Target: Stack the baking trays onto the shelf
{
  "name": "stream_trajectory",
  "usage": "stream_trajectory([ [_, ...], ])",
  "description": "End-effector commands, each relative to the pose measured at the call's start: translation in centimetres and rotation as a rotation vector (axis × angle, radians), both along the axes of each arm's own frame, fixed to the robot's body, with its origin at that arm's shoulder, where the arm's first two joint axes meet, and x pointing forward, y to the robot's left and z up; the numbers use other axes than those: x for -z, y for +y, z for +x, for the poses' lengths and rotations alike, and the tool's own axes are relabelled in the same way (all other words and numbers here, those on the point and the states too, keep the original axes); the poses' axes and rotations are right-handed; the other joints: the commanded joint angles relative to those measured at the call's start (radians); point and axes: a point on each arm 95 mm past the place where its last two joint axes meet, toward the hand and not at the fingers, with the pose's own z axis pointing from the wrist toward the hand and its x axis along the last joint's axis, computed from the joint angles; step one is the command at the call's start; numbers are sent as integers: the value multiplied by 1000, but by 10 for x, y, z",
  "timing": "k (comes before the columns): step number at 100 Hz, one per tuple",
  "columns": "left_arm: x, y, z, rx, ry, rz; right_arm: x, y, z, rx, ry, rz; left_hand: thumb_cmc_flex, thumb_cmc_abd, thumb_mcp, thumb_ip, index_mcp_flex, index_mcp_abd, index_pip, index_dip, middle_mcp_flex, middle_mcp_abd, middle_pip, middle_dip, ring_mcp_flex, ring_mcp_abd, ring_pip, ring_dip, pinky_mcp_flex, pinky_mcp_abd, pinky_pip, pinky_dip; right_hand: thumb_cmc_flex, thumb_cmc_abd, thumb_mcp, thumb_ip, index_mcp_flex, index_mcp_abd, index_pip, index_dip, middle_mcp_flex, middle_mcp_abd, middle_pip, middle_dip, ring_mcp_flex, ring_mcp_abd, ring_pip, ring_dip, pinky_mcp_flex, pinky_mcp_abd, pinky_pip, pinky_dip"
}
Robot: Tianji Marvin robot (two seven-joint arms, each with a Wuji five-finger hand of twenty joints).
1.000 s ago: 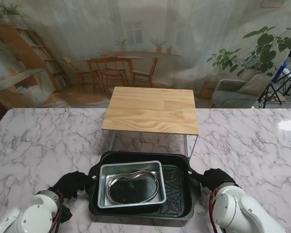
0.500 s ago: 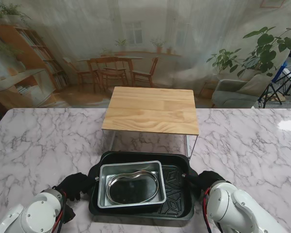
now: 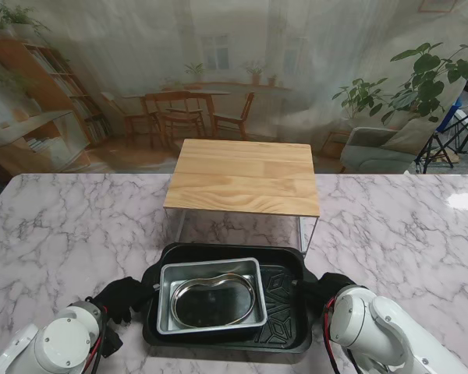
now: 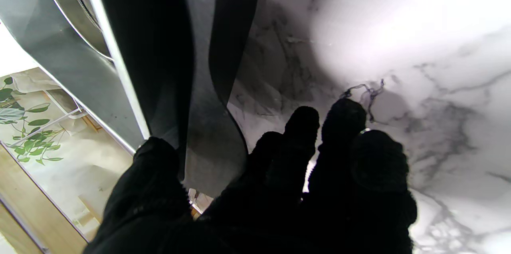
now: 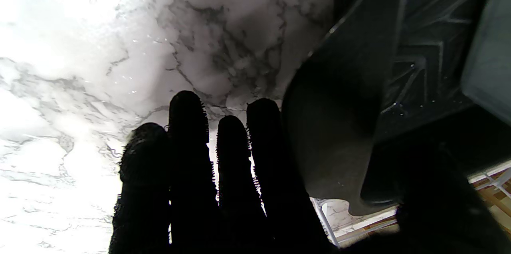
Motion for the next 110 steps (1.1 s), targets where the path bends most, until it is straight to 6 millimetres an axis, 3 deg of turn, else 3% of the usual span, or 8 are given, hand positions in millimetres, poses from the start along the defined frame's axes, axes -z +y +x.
stream_trajectory([
  [1, 3, -8, -5, 26, 33, -23, 6, 11, -7, -16, 28, 25, 8, -14, -21, 9, 14, -57, 24, 13, 9, -26, 32, 0, 19, 130, 18, -4, 39, -43, 61, -5, 35, -29, 8, 21, 16, -192, 30, 16, 25, -2, 16, 6, 22, 15, 63, 8, 13, 7, 36, 15],
  [19, 1, -12, -7, 30, 51, -66, 5, 12, -7, -5, 30, 44, 30, -16, -16, 14, 15, -58, 32, 16, 13, -30, 37, 1, 24, 130, 20, -5, 45, -41, 67, -4, 93, -39, 46, 29, 39, -186, 48, 17, 57, 2, 27, 7, 56, 23, 76, 9, 38, 19, 42, 14],
  [31, 1, -16, -8, 33, 52, -93, 5, 15, -6, -2, 38, 69, 80, -15, -12, 26, 4, -62, 41, 17, 5, -38, 31, -5, 14, 114, -8, -25, 27, -42, 34, -19, 98, -65, 234, 20, 50, -194, 64, 2, 89, -2, 37, 1, 97, 18, 87, -2, 76, 24, 54, 10],
  [38, 1, -19, -8, 18, 48, -131, 4, 16, -6, 7, 40, 99, 111, -14, -9, 33, -9, -68, 42, 15, -11, -44, 19, -14, -7, 103, -43, -47, -2, -40, -11, -37, 105, -75, 297, 19, 56, -198, 70, -1, 104, -2, 41, 1, 118, 17, 91, -3, 93, 28, 57, 8],
  [43, 0, -21, -9, 6, 44, -161, 3, 17, -6, 16, 34, 117, 143, -11, -7, 40, -21, -74, 41, 8, -24, -50, 5, -29, -25, 91, -86, -81, -32, -42, -66, -58, 134, -100, 341, -17, 56, -204, 100, -68, 120, 1, 44, -2, 135, 20, 95, -7, 104, 36, 60, 4],
  [61, -1, -28, -11, -27, 48, -264, 1, 19, -6, 19, 20, 138, 245, -34, 12, 52, -51, -100, 36, -8, -48, -68, -32, -79, -51, 46, -159, -153, -74, -74, -150, -104, 190, -137, 378, -58, 66, -216, 137, -138, 159, 3, 38, -11, 180, 21, 87, -18, 134, 51, 58, -3],
  [87, -4, -34, -11, -63, 42, -364, -2, 22, -6, 21, 12, 188, 367, -91, 40, 33, -42, -138, 54, 9, -32, -101, -57, -130, -31, -9, -210, -213, -66, -120, -205, -150, 283, -182, 411, -89, 69, -236, 174, -200, 192, -1, 38, -15, 219, 14, 85, -24, 159, 59, 54, -14],
  [110, -7, -34, -11, -42, 21, -415, -8, 25, -8, 5, -13, 225, 408, -112, 48, 32, -18, -181, 70, -7, -24, -144, -113, -196, -38, -62, -260, -261, -89, -161, -250, -185, 349, -216, 438, -104, 84, -251, 208, -228, 226, -7, 42, -15, 255, 12, 90, -25, 184, 69, 52, -23],
])
